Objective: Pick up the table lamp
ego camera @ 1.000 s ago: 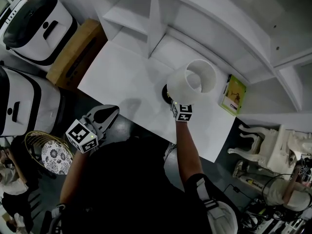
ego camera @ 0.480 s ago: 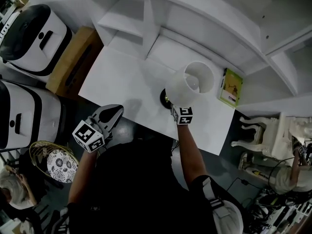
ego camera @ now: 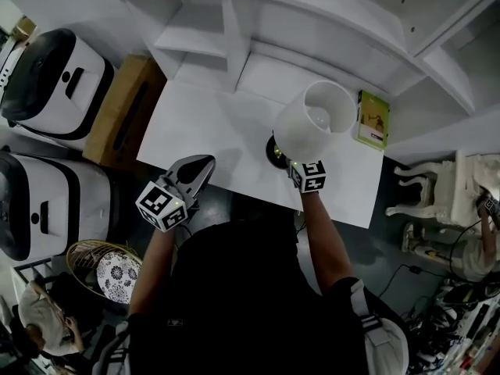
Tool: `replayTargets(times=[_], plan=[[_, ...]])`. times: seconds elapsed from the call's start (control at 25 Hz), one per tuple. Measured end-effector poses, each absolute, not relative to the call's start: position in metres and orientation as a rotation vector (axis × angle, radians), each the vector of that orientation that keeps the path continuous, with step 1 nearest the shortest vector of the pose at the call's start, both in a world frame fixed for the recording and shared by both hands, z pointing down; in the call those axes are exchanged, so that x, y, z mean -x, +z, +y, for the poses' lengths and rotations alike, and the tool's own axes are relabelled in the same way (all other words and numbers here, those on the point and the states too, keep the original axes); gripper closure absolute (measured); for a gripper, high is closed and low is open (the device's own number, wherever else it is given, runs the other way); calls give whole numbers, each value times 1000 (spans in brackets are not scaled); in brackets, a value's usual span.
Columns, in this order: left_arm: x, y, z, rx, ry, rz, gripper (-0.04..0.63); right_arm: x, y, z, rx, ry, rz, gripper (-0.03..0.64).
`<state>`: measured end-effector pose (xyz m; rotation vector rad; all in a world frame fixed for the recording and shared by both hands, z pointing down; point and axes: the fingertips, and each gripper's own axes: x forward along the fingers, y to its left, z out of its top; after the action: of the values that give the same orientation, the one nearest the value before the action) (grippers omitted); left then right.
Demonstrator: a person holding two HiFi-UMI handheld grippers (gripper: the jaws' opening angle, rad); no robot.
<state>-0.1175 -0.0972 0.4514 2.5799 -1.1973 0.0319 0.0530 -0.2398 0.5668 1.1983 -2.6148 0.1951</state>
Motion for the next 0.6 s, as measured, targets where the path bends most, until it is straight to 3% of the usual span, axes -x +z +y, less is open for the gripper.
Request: replayTargets(times=[0.6], plan=[[100, 449, -117, -2678, 34, -1065, 584, -62, 523, -192, -1217, 207, -2619, 545]])
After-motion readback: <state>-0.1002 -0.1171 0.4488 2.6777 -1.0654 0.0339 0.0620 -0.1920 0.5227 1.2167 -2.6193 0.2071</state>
